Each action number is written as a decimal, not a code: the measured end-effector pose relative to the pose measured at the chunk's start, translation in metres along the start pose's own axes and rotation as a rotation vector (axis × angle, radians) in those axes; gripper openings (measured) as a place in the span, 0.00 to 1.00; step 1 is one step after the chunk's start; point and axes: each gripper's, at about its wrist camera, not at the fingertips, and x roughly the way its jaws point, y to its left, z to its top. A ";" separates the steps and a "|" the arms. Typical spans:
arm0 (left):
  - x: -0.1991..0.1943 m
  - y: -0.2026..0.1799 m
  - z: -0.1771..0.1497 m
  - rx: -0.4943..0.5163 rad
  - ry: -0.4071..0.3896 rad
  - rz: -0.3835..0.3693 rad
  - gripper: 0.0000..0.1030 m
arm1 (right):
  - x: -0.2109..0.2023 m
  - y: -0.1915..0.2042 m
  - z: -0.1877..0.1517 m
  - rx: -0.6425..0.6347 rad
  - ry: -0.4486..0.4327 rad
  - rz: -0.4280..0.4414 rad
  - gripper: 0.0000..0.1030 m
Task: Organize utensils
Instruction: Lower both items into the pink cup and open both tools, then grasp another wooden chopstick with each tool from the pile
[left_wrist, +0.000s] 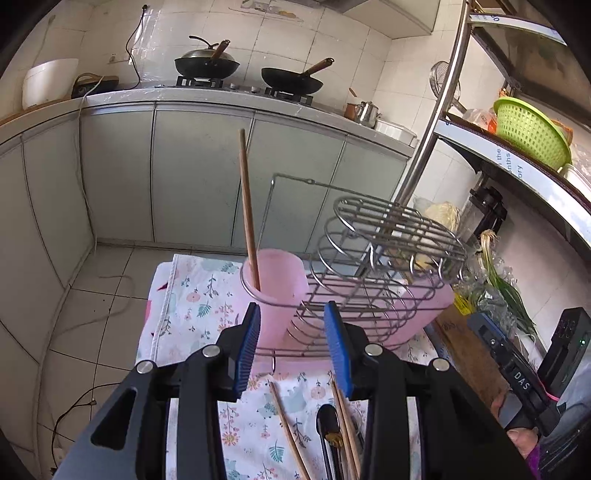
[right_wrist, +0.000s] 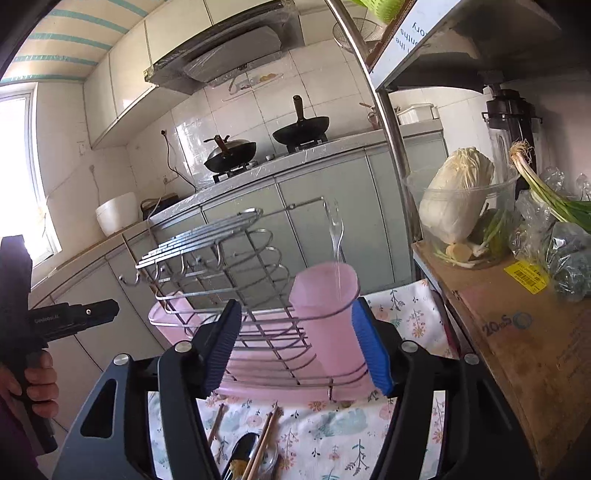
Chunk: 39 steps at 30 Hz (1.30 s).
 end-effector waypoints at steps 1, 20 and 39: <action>0.000 -0.003 -0.006 0.006 0.010 -0.007 0.34 | 0.001 0.000 -0.004 -0.002 0.014 -0.005 0.65; 0.085 0.009 -0.100 -0.100 0.433 -0.055 0.28 | 0.023 -0.018 -0.073 0.109 0.319 -0.025 0.68; 0.136 0.018 -0.118 -0.124 0.512 0.015 0.05 | 0.073 -0.027 -0.098 0.323 0.577 0.146 0.28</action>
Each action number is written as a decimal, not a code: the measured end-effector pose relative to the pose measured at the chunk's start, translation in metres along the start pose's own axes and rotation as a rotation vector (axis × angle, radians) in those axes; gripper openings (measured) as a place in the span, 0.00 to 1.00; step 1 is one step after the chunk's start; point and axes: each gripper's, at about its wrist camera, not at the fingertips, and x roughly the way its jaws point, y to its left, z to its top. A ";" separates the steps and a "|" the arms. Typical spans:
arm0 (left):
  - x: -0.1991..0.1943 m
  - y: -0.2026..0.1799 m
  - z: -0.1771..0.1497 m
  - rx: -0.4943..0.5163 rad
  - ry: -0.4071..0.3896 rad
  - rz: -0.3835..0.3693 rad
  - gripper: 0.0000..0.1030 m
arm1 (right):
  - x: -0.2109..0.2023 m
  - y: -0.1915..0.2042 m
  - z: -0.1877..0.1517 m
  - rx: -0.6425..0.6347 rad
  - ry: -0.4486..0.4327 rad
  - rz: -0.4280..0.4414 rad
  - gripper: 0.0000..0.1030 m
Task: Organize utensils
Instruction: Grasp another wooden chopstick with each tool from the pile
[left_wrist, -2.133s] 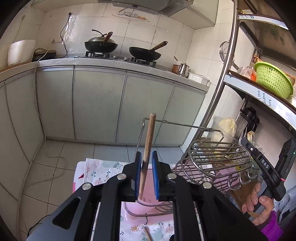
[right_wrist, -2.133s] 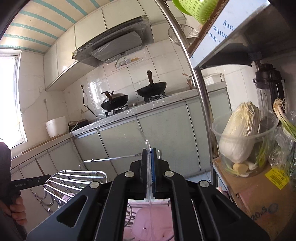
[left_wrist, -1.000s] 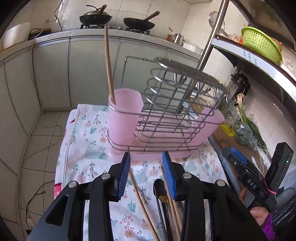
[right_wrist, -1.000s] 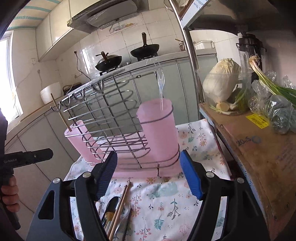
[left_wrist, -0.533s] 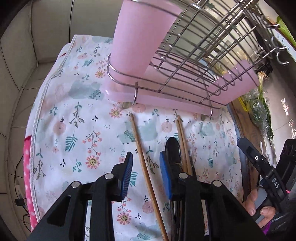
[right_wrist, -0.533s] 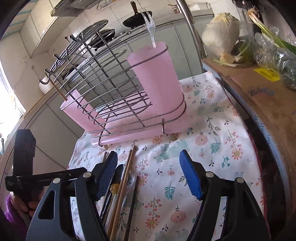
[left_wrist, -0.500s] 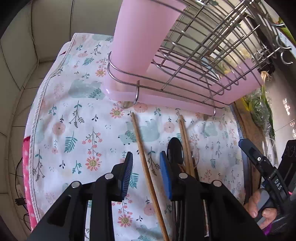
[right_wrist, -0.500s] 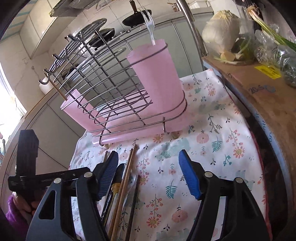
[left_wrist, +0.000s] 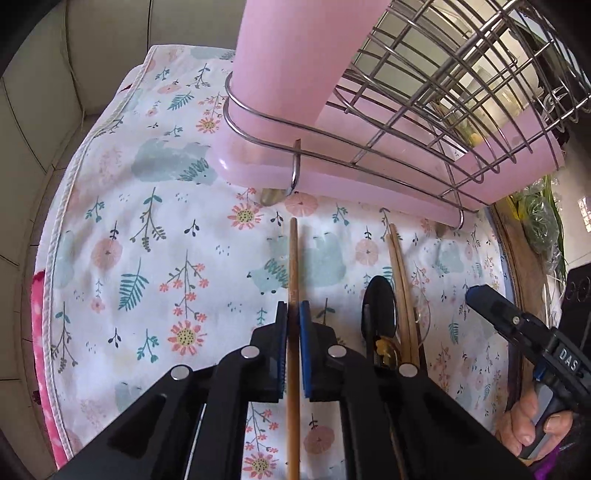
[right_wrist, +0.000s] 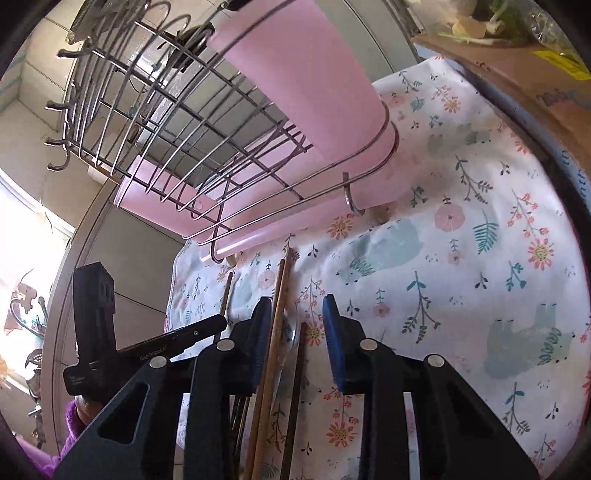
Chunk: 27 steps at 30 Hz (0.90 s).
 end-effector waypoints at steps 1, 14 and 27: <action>-0.003 0.001 -0.002 -0.005 -0.006 -0.011 0.05 | 0.005 0.001 0.003 0.007 0.018 0.010 0.26; -0.040 0.019 -0.010 -0.007 -0.071 -0.098 0.05 | 0.072 0.021 0.020 0.008 0.186 -0.020 0.10; -0.050 0.036 -0.016 -0.026 -0.088 -0.118 0.05 | 0.073 0.008 0.025 0.032 0.197 0.004 0.09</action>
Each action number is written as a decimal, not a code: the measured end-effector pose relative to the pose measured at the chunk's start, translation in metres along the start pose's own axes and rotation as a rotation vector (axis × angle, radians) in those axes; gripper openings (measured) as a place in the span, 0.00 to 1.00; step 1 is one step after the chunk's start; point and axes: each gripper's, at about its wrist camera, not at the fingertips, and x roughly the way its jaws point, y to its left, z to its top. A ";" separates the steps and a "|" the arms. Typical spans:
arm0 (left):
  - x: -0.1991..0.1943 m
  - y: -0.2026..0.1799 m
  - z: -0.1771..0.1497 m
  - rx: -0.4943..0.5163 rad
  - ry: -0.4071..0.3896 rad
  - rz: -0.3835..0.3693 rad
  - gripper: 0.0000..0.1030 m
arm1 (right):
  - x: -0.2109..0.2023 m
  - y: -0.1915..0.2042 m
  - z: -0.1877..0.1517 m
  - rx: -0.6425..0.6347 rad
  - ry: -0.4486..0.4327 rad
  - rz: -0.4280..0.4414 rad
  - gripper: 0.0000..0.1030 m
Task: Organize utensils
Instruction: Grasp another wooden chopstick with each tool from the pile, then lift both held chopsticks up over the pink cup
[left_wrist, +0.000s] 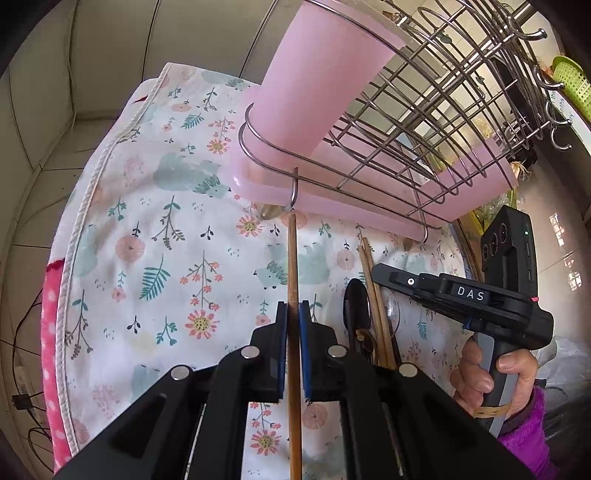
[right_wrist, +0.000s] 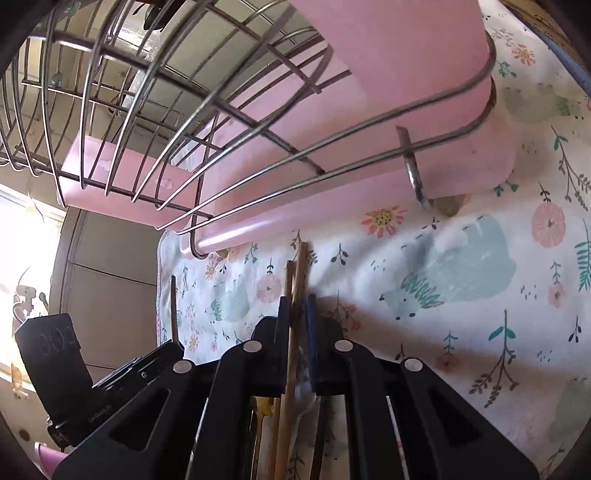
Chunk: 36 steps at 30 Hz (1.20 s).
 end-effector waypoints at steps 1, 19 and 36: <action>-0.001 0.000 0.000 -0.001 -0.001 0.001 0.05 | 0.001 0.001 0.000 -0.004 0.000 0.005 0.08; -0.061 -0.026 0.005 0.059 -0.170 -0.013 0.05 | -0.088 0.017 -0.027 -0.082 -0.252 0.045 0.06; -0.138 -0.063 0.002 0.129 -0.418 -0.013 0.05 | -0.154 0.066 -0.067 -0.270 -0.524 -0.040 0.06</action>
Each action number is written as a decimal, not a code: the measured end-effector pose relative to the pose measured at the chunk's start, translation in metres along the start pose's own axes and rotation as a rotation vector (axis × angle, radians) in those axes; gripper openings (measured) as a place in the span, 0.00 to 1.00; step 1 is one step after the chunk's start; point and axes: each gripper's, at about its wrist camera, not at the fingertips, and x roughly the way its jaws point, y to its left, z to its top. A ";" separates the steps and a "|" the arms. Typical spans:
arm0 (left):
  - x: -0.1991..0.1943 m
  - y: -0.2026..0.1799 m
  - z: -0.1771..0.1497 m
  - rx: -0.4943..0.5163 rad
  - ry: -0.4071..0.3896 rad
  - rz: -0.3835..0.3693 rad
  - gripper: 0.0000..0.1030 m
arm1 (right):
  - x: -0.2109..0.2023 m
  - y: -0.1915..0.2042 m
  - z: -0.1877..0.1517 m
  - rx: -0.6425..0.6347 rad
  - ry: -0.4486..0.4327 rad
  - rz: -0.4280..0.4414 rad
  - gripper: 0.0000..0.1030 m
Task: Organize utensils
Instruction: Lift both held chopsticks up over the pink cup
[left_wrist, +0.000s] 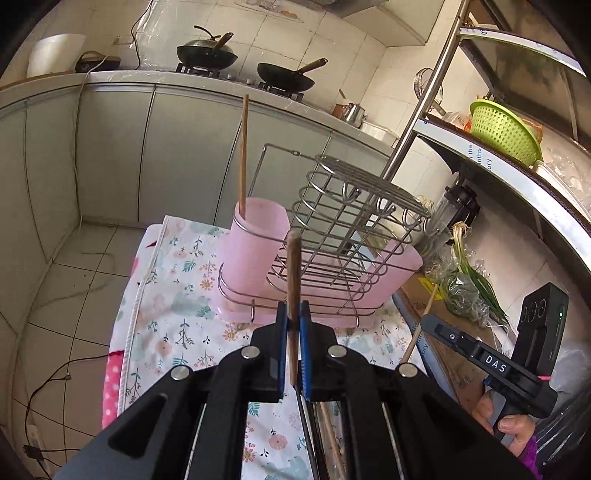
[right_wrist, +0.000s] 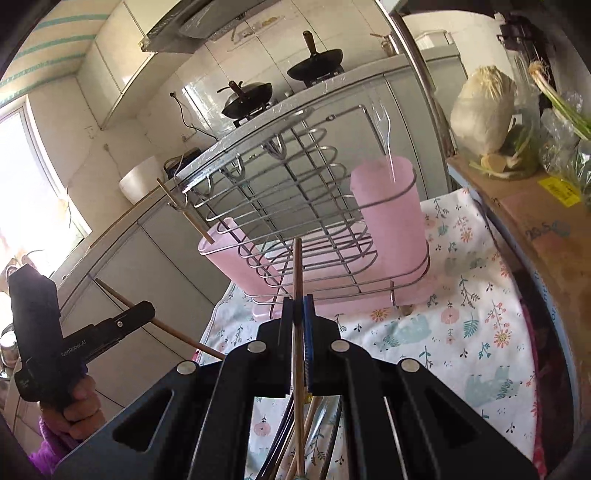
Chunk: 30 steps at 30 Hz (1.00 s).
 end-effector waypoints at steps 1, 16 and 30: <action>-0.003 -0.001 0.002 0.001 -0.008 0.001 0.05 | -0.003 0.003 0.002 -0.010 -0.012 -0.003 0.06; -0.035 -0.010 0.044 0.024 -0.106 0.026 0.05 | -0.037 0.018 0.046 -0.055 -0.123 0.020 0.06; -0.060 -0.012 0.107 0.051 -0.228 0.050 0.05 | -0.059 0.019 0.122 -0.040 -0.208 0.029 0.06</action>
